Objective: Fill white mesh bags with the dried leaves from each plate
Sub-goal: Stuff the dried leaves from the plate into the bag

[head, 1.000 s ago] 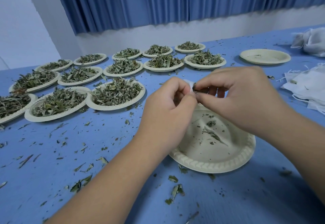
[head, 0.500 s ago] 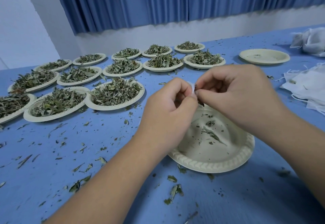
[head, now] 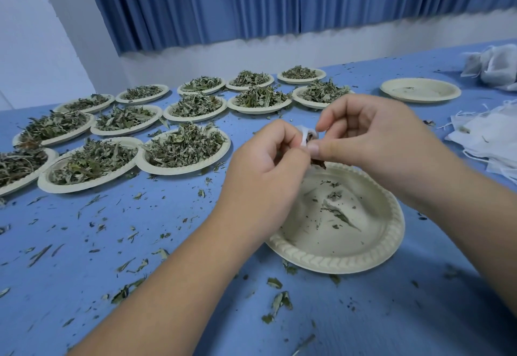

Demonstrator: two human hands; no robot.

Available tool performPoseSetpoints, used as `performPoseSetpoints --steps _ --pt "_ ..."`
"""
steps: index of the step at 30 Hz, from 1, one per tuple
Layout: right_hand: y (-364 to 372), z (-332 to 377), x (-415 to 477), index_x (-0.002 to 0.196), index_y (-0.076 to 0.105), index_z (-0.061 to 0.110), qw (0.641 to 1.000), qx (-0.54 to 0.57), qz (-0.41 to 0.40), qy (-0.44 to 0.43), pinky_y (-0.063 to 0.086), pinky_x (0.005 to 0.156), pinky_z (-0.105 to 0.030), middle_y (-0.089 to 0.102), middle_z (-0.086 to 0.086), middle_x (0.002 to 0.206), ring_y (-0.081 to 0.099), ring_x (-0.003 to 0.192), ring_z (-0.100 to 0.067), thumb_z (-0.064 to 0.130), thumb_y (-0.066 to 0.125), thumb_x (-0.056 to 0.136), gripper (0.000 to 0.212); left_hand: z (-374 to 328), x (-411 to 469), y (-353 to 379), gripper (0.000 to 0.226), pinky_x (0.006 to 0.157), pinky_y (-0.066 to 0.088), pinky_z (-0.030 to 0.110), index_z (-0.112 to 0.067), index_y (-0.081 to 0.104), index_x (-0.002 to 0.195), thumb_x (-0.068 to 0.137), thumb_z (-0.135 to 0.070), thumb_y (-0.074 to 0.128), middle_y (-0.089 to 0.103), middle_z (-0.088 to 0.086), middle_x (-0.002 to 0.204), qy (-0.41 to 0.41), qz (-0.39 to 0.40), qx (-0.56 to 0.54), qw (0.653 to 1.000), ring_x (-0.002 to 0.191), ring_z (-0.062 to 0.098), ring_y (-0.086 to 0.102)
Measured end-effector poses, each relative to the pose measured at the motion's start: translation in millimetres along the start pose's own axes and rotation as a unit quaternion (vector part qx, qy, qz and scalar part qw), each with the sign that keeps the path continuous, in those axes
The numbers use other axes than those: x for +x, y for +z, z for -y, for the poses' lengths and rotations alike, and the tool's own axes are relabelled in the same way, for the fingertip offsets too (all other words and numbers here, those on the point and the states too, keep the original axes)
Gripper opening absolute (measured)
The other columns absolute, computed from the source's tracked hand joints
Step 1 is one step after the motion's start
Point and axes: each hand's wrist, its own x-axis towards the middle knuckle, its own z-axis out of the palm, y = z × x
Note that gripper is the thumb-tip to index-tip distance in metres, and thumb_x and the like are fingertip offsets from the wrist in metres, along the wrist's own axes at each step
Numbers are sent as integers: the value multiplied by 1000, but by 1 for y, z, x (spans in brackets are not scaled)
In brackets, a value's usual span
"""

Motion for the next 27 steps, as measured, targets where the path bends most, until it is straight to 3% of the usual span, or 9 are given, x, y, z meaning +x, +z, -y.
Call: performPoseSetpoints --steps 2,5,7,10,13,16,18,23,27 --pt "2 -2 1 82 62 14 1000 3 -4 29 48 55 -13 60 3 66 55 55 -3 7 82 67 25 0 0 -2 13 48 34 23 -17 48 66 76 -24 52 39 -14 46 -10 16 -16 1000 42 5 31" --pt "3 -4 2 81 62 15 997 2 24 75 40 49 -18 59 -2 69 53 59 -8 13 81 68 24 -2 2 -4 13 44 27 20 -25 52 61 75 -23 50 40 -14 45 -30 31 -28 999 39 3 29" --pt "3 -5 3 78 62 15 995 -2 39 93 37 49 -19 60 -2 66 51 59 -10 18 81 65 23 -2 2 -6 13 44 26 20 -20 50 61 73 -22 50 44 -2 48 -34 37 -23 998 40 4 29" --pt "5 -6 3 73 62 16 994 -14 27 102 37 50 -24 58 1 60 48 57 -13 18 77 59 21 -2 1 -5 9 48 30 24 -11 50 69 72 -19 49 52 22 65 -19 48 10 999 50 11 36" --pt "8 -10 4 69 61 15 993 -83 -11 86 34 50 -27 51 5 53 41 48 -9 15 73 60 14 0 -1 1 6 53 35 26 -11 51 72 72 -17 49 46 -1 55 11 47 41 998 55 12 40" --pt "9 -11 4 73 62 12 992 -102 -4 78 39 46 -23 52 9 49 45 43 -4 13 73 69 12 2 1 3 8 66 53 44 -11 51 72 74 -18 50 47 6 60 3 13 42 999 62 32 50" --pt "5 -8 3 79 65 12 993 -75 26 88 47 51 -25 59 9 56 55 52 -6 18 74 74 13 1 2 2 10 70 53 52 -13 52 72 74 -22 51 48 3 60 -5 -14 41 999 63 33 53" --pt "-10 0 -1 97 67 26 993 -42 75 83 55 62 -22 68 5 93 69 69 -14 31 81 65 36 1 4 -1 13 56 38 32 -13 52 74 71 -25 50 47 -6 57 -22 -58 35 997 57 14 44" --pt "-2 -2 -3 106 64 26 991 -37 92 86 54 64 -20 64 0 103 70 69 -20 9 81 68 45 0 3 -1 12 60 47 40 -12 52 73 70 -24 50 50 2 57 -32 -52 18 998 58 20 45"
